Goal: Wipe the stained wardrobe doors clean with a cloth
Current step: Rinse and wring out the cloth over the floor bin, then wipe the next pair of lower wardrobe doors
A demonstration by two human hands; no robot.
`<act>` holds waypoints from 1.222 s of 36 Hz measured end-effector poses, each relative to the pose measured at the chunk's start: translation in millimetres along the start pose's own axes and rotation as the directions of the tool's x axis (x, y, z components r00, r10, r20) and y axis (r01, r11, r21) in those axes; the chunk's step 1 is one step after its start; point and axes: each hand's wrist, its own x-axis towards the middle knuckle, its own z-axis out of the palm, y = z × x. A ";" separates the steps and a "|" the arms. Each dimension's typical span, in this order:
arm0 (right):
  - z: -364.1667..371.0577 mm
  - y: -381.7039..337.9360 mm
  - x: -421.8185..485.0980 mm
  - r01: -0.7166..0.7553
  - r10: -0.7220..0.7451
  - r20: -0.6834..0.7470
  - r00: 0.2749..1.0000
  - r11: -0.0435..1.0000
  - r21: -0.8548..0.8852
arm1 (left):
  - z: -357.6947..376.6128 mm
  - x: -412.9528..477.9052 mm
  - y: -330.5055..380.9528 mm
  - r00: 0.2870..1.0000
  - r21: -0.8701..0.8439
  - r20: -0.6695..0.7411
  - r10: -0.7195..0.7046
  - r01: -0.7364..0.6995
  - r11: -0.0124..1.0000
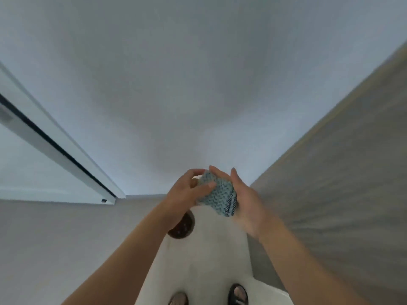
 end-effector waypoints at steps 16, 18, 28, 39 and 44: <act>-102.5 -33.5 -517.5 0.513 -0.621 -0.330 0.711 0.779 -0.361 | 346.1 -278.2 150.2 0.676 0.078 0.573 0.464 -0.608 0.790; -128.4 -7.6 -573.6 0.466 -0.649 -0.368 0.666 0.747 -0.475 | 406.3 -317.7 133.4 0.646 0.053 0.620 0.446 -0.601 0.798; -239.3 78.9 -733.1 0.500 -0.678 -0.485 0.553 0.735 -0.458 | 591.2 -397.7 44.0 0.647 -0.137 0.761 0.039 0.101 0.985; -377.4 97.0 -745.3 0.702 -0.641 -0.603 0.474 0.689 -0.181 | 744.5 -358.8 -6.7 0.701 0.191 0.703 0.118 -0.346 0.919; -458.9 67.4 -756.4 0.819 -0.561 -0.702 0.439 0.572 0.055 | 834.8 -326.2 -0.2 0.661 0.287 0.718 0.220 -0.568 0.771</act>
